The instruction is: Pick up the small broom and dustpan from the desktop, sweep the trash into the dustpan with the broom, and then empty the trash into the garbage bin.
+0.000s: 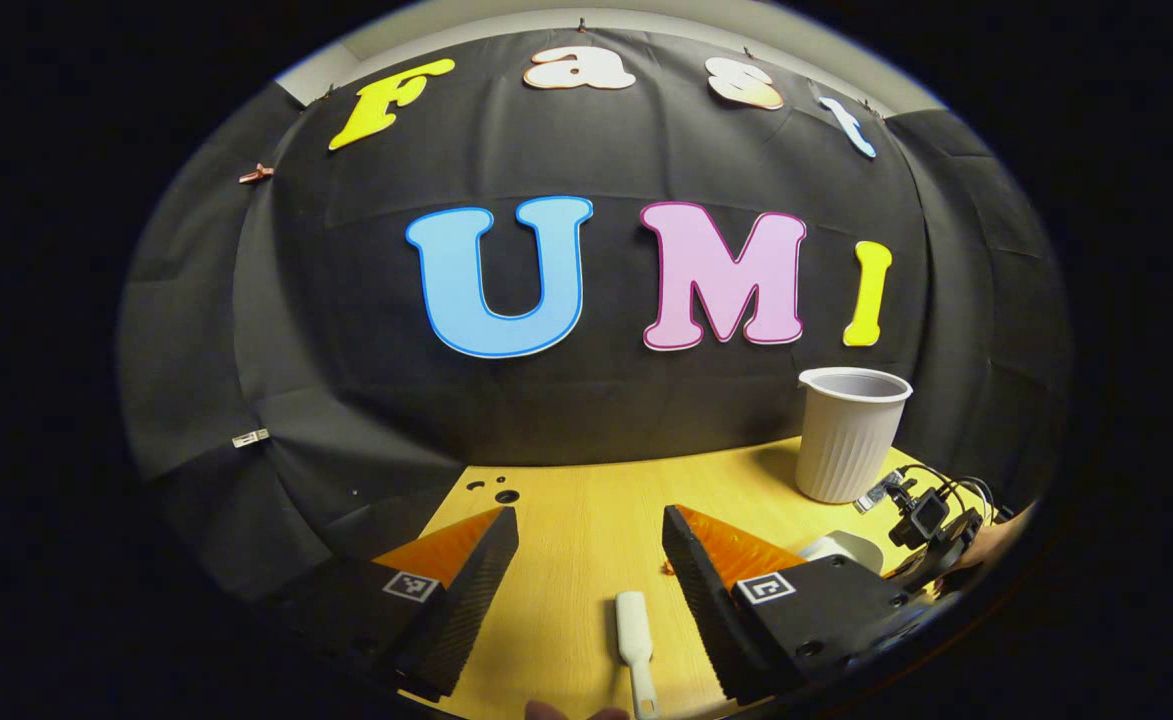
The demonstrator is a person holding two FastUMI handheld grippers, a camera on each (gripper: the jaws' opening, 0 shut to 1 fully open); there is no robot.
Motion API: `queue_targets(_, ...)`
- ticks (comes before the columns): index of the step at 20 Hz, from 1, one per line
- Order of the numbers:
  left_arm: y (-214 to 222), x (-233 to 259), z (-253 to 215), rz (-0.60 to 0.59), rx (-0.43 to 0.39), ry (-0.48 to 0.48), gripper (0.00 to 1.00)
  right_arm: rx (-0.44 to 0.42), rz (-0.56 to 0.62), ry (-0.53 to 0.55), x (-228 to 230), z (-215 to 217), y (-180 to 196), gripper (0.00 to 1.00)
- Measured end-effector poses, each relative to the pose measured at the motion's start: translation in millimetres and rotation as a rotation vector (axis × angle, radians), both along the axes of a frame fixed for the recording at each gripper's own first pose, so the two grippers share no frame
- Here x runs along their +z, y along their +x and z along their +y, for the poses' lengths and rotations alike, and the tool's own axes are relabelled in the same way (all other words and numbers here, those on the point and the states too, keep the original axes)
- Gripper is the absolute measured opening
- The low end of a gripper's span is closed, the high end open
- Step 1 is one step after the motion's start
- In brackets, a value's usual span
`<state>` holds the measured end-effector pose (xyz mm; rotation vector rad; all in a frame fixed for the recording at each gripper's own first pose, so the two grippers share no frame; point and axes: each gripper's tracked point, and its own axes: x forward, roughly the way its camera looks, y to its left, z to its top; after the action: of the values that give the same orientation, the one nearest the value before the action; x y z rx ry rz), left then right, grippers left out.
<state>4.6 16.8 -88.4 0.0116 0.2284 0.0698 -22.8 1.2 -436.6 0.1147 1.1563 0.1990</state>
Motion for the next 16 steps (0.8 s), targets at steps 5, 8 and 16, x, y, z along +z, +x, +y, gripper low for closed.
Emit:
queue_targets(5, 4, -46, -2, 0.152, -0.03, -0.056, 0.93, 0.015, -0.044, 0.009, 10, 0, -3, 0.32)
queue_targets(8, 3, -88, -11, 0.302, -0.077, -0.082, 0.93, 0.04, -0.066, 0.014, 22, -3, -10, 0.36)
queue_targets(16, -25, -215, -31, 0.769, -0.116, -0.146, 0.93, 0.092, -0.114, -0.005, 45, -24, -27, 0.36)
